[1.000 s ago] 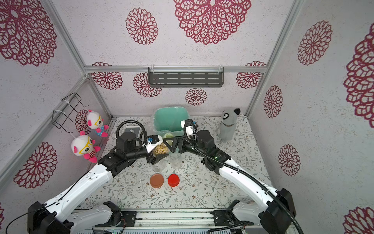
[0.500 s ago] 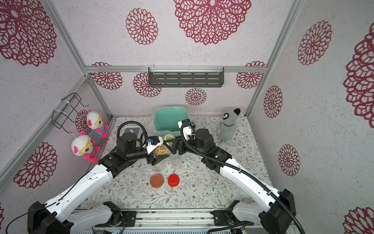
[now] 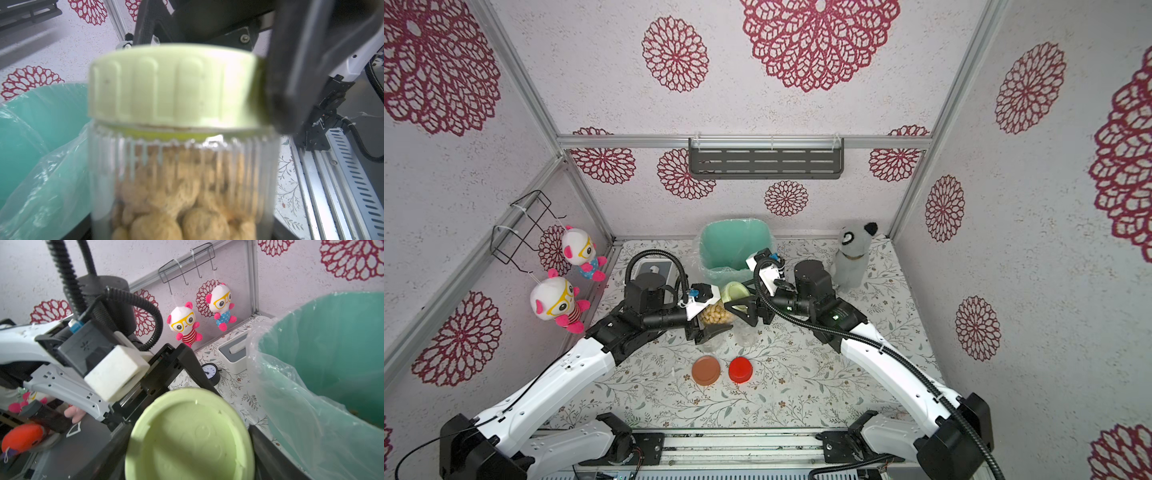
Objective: Empty moldy peanuts from jars
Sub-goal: Unscrew the lid from the jar.
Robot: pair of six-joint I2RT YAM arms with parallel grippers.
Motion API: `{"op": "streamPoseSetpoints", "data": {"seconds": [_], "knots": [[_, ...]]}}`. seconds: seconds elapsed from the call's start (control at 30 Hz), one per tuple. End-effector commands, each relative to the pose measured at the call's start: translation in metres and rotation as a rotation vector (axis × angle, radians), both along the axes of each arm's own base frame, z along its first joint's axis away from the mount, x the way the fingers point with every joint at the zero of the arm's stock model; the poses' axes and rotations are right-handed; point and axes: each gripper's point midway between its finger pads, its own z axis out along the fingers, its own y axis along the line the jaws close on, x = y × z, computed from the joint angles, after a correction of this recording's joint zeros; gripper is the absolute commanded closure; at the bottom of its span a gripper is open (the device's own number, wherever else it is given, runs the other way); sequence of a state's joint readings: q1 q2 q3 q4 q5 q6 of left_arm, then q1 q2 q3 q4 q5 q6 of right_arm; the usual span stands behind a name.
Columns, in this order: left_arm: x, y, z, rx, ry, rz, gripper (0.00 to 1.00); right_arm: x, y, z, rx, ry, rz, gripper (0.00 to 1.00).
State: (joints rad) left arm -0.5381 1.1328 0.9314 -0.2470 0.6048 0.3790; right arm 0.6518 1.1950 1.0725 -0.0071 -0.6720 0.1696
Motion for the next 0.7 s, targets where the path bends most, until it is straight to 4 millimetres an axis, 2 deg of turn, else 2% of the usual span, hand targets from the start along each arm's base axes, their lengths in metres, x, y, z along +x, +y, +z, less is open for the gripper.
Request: {"op": "streamPoseSetpoints", "data": {"seconds": [0.0, 0.07, 0.1, 0.17, 0.2, 0.37, 0.53, 0.67], "knots": [[0.002, 0.001, 0.036, -0.061, -0.052, -0.001, 1.00, -0.001, -0.009, -0.005, -0.064, -0.160, 0.057, 0.38], [0.000, 0.001, 0.033, -0.054, -0.046, -0.011, 1.00, 0.001, -0.010, -0.008, -0.081, -0.169, 0.053, 0.31], [0.000, 0.001, 0.033, -0.050, -0.044, -0.011, 1.00, 0.004, -0.010, -0.009, -0.086, -0.169, 0.041, 0.24], [0.001, 0.001, 0.033, -0.047, -0.049, -0.007, 1.00, 0.008, -0.010, -0.003, -0.079, -0.170, 0.025, 0.03], [0.001, 0.001, 0.035, -0.048, -0.055, -0.005, 1.00, 0.009, -0.009, 0.003, -0.061, -0.165, 0.018, 0.01], [0.004, 0.001, 0.036, -0.053, -0.062, 0.001, 1.00, 0.008, -0.005, 0.024, 0.025, -0.128, 0.018, 0.01], [0.009, 0.002, 0.034, -0.057, -0.080, 0.031, 1.00, 0.002, -0.009, 0.036, 0.079, -0.136, 0.015, 0.01], [0.019, 0.007, 0.038, -0.061, -0.117, 0.091, 1.00, 0.004, -0.014, 0.044, 0.139, -0.093, -0.038, 0.01]]}}
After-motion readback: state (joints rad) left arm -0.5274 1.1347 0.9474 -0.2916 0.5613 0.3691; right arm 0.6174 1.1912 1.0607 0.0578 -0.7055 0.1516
